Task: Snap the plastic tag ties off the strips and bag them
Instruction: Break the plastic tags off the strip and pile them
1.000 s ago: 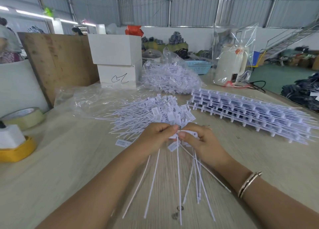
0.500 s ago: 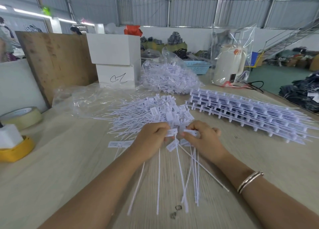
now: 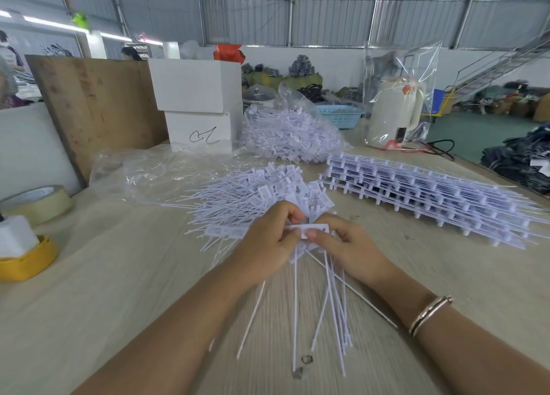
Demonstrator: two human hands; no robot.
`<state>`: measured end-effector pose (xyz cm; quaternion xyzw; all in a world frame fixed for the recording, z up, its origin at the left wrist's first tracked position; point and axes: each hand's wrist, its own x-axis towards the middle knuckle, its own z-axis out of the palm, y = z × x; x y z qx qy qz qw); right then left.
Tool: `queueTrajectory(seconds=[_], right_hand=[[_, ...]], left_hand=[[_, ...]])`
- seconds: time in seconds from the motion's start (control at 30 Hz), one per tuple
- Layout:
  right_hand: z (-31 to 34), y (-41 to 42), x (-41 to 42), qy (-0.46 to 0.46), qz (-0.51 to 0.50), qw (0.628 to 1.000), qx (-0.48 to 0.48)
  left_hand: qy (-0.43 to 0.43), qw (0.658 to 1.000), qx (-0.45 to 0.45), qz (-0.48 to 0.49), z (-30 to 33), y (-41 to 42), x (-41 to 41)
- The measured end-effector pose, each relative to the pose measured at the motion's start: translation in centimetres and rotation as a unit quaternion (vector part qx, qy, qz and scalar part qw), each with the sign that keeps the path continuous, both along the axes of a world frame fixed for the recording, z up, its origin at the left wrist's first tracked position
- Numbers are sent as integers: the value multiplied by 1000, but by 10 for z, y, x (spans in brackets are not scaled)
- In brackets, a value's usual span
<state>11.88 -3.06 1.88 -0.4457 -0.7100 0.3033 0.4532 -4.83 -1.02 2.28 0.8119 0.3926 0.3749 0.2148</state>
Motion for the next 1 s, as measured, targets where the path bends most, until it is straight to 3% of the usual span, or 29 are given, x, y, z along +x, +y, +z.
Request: queueTrajectory(seconds=[0.1,0.17,0.3,0.47,0.77,1.0], right_hand=[[-1,1,4,51,3,998,-35],[-1,1,6,38,20,998,-50],[0,-2,3,-41,43,997,-54],[-2,-3,0,-45,47,998,-16],[-4,-2,-6,-139,-117,966,184],[-8,4,-2,-122,-123,977,122]], left_hand=[[77,995,33,50,1,6,-8],[106,993,23,39,-1,8,-9],[68,997,-32,-1,-4,8,-8],[9,993,-117,-24,0,9,-5],[-168,967,-190,-15,5,3,0],[-142,981,-134,16,6,4,-2]])
